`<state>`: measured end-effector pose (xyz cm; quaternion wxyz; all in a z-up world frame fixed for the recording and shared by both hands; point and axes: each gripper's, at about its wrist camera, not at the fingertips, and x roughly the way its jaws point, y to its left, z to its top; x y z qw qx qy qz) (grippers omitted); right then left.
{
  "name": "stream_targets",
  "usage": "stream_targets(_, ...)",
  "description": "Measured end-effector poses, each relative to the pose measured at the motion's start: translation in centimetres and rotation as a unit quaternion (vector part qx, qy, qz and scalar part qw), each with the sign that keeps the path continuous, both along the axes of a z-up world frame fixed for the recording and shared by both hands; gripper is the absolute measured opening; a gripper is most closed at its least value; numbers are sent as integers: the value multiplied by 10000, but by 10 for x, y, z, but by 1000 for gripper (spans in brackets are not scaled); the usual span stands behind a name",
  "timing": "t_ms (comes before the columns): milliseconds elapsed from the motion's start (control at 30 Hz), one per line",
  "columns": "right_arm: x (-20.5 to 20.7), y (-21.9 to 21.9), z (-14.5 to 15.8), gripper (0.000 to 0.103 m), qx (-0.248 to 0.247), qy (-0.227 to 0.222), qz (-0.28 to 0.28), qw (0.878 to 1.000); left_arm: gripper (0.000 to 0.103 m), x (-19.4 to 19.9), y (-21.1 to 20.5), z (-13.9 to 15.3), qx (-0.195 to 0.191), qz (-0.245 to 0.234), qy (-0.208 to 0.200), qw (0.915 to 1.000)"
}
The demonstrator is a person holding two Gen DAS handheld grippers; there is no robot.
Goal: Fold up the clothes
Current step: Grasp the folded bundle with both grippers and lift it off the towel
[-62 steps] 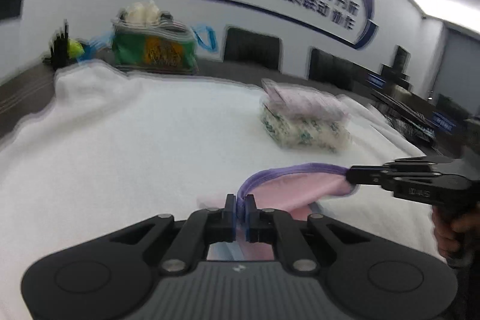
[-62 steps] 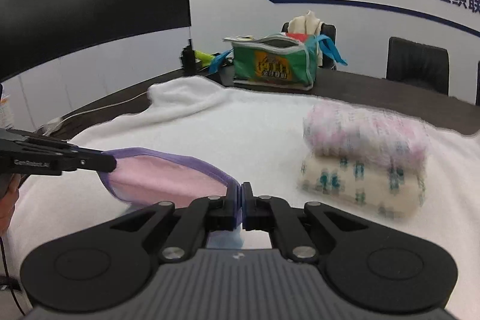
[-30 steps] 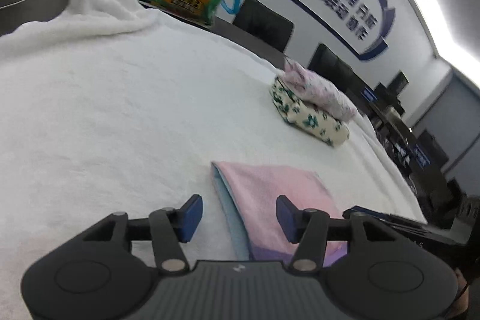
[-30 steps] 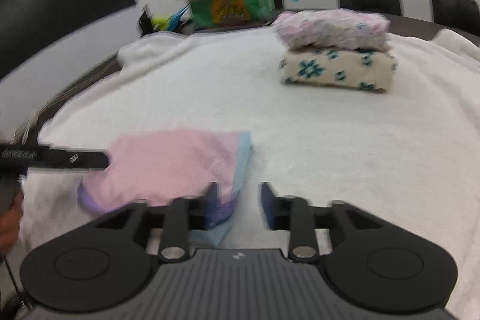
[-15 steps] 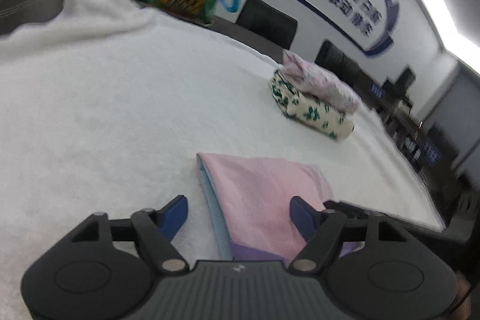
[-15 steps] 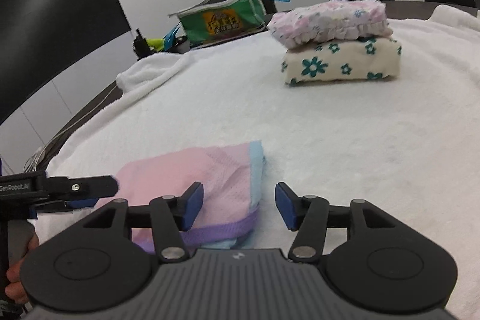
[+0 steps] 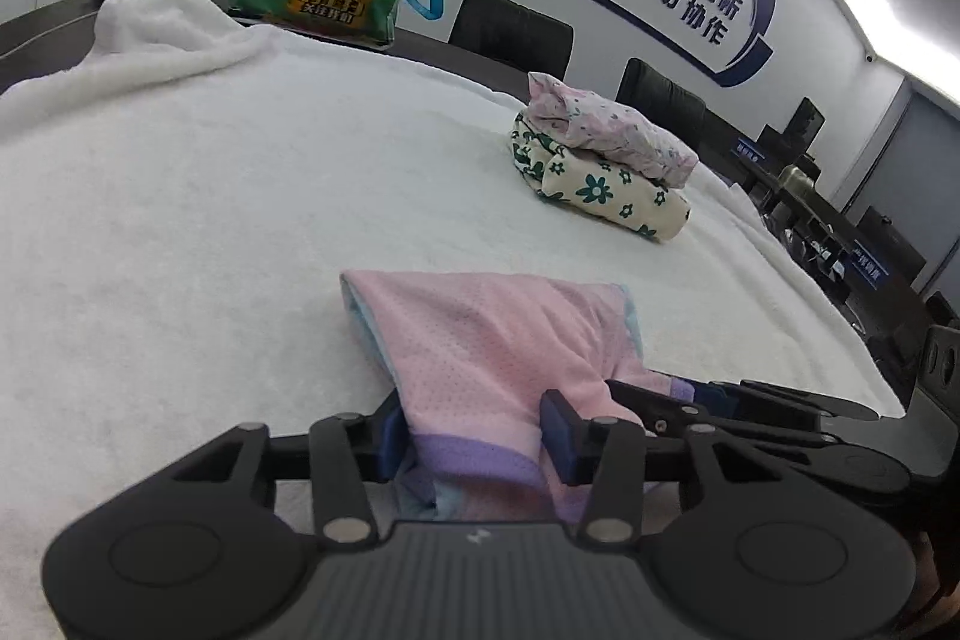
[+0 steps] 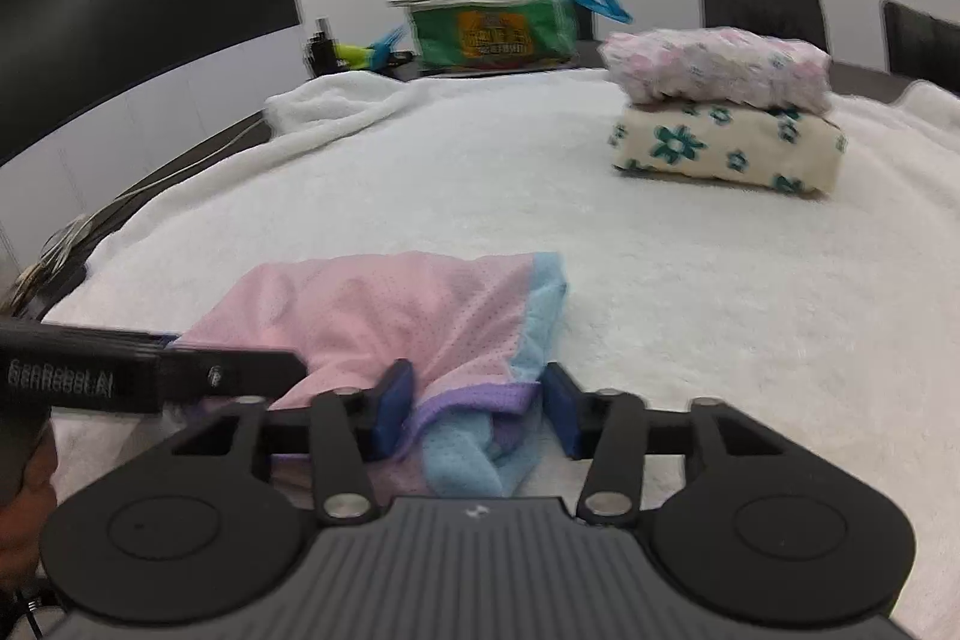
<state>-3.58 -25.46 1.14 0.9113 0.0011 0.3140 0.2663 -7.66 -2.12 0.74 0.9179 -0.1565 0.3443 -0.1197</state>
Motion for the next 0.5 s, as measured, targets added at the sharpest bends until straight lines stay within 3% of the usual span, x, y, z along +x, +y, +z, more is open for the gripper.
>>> stream_targets(67,-2,2,-1,31,27,-36,27,10000,41,0,-3,1,136,28,-23,9999)
stream_targets(133,-2,2,-2,18,127,-15,114,9999,28,0,-6,2,228,49,-33,9997)
stream_targets(167,-3,3,-2,17,138,-37,142,9998,18,2,-5,1,114,16,6,9999)
stream_targets(267,-10,8,0,13,-26,-278,192,9994,14,4,-3,3,-66,43,66,9999)
stream_targets(500,-17,1,32,11,211,-795,205,9964,13,11,-12,46,106,-111,-564,9983)
